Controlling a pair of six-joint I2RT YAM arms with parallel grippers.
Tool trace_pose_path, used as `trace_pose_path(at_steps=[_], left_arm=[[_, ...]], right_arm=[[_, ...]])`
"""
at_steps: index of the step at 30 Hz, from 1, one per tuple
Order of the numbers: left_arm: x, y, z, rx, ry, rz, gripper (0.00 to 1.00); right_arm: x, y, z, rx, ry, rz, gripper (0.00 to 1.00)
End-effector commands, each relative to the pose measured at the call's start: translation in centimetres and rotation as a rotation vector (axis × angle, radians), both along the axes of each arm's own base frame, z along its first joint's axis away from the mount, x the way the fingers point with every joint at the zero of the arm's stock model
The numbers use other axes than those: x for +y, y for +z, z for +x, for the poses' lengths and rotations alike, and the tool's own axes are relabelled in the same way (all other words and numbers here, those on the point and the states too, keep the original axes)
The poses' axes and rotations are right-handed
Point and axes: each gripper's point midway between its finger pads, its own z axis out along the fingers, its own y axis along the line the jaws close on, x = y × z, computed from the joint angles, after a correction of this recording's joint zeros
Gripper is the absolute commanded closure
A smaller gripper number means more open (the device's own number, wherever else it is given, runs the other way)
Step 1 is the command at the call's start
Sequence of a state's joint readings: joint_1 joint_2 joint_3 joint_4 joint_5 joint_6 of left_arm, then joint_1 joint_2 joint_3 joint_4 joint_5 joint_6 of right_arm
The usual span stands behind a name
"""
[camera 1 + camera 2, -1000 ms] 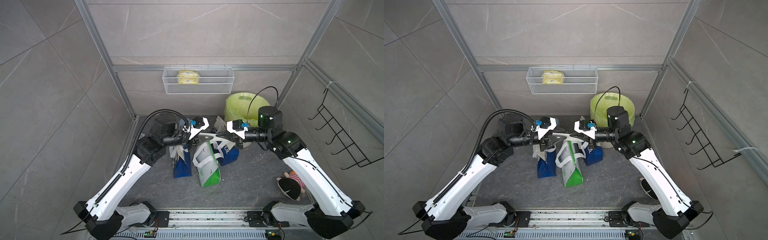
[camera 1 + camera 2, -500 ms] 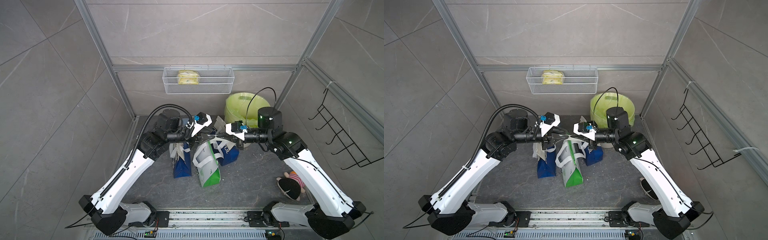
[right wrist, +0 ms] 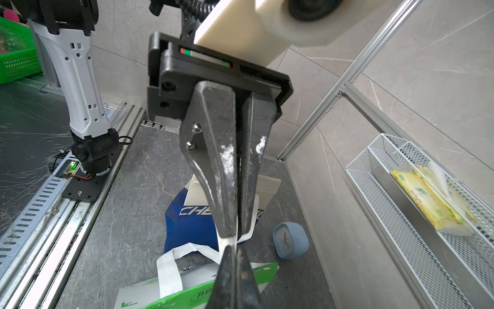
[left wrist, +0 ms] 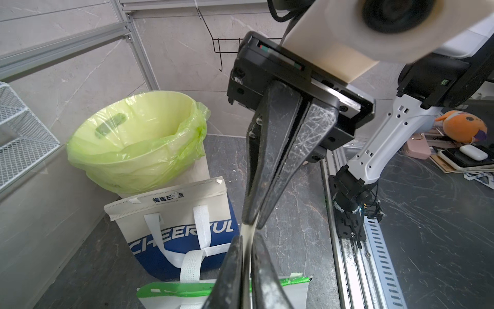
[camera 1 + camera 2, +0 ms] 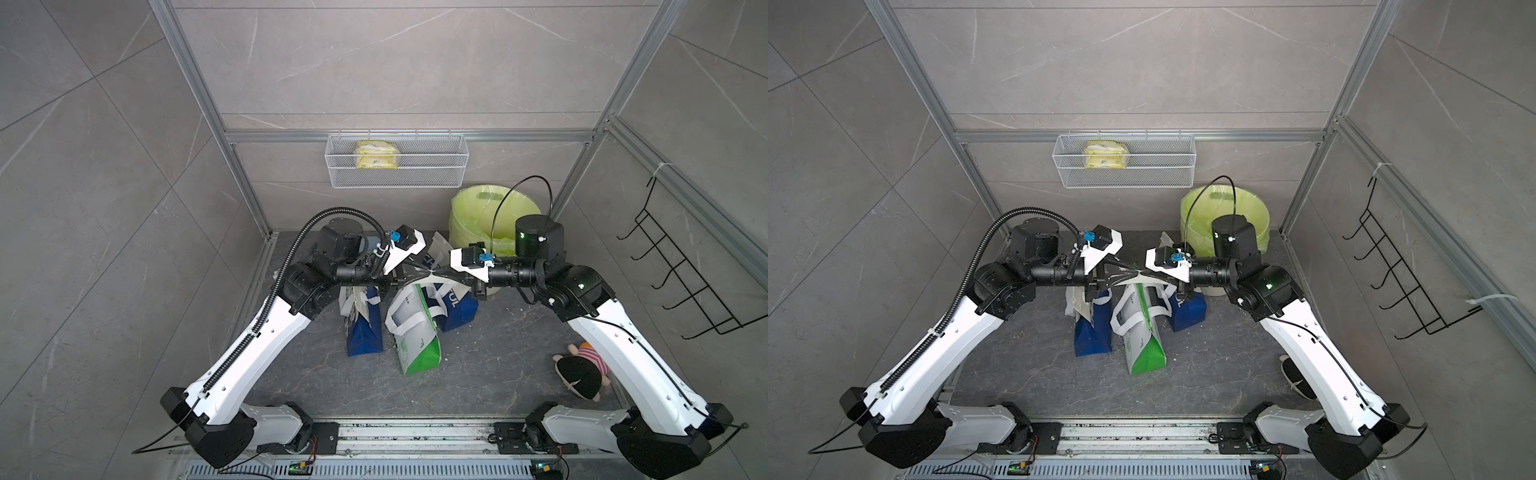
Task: Shred takeout receipts and throw away
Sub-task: Shred the takeout receipt.
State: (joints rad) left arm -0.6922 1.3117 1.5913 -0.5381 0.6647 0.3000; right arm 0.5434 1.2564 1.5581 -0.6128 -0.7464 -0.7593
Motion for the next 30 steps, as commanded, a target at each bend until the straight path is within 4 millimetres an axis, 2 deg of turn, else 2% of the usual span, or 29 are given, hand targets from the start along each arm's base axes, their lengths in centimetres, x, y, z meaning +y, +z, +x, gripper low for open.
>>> trace_pose_path(at_steps=[1,5,10,12,17,19,23,25,28,30], left_arm=[[-0.4,2.0,-0.7,0.005,-0.033,-0.054,1.0],[-0.5,2.8,-0.7,0.041,-0.031,-0.096,1.0],[-0.9,3.1,0.8,0.124,0.015,-0.138,1.0],[-0.9,3.0,1.9,0.162,0.037,-0.158,1.0],[0.3,4.3,5.3,0.34,0.046,-0.319,1.0],[0.4,4.1,6.2,0.376,0.054,-0.333,1.0],[-0.2,3.6,6.5,0.403,0.023,-0.316,1.0],[0.0,3.3,7.2,0.4,0.061,-0.318,1.0],[0.9,3.2,9.2,0.388,0.165,-0.339,1.0],[2.2,3.3,11.7,0.375,0.3,-0.381,1.0]], right_arm=[[-0.3,0.6,-0.3,-0.044,-0.014,-0.017,1.0],[-0.6,-0.1,-0.2,-0.101,-0.036,-0.042,1.0],[-0.9,-0.5,-1.1,-0.152,-0.027,-0.041,1.0],[-1.0,-0.4,-1.9,-0.161,-0.01,-0.027,1.0],[-1.6,-1.0,-3.2,-0.176,-0.002,-0.024,1.0],[-1.9,-1.1,-3.6,-0.179,-0.004,-0.023,1.0],[-2.1,-1.2,-4.2,-0.172,0.003,-0.019,1.0],[-2.1,-1.1,-4.6,-0.156,0.013,-0.017,1.0],[-2.3,-0.8,-5.5,-0.133,0.034,0.005,1.0],[-2.5,-0.6,-6.3,-0.124,0.042,0.023,1.0]])
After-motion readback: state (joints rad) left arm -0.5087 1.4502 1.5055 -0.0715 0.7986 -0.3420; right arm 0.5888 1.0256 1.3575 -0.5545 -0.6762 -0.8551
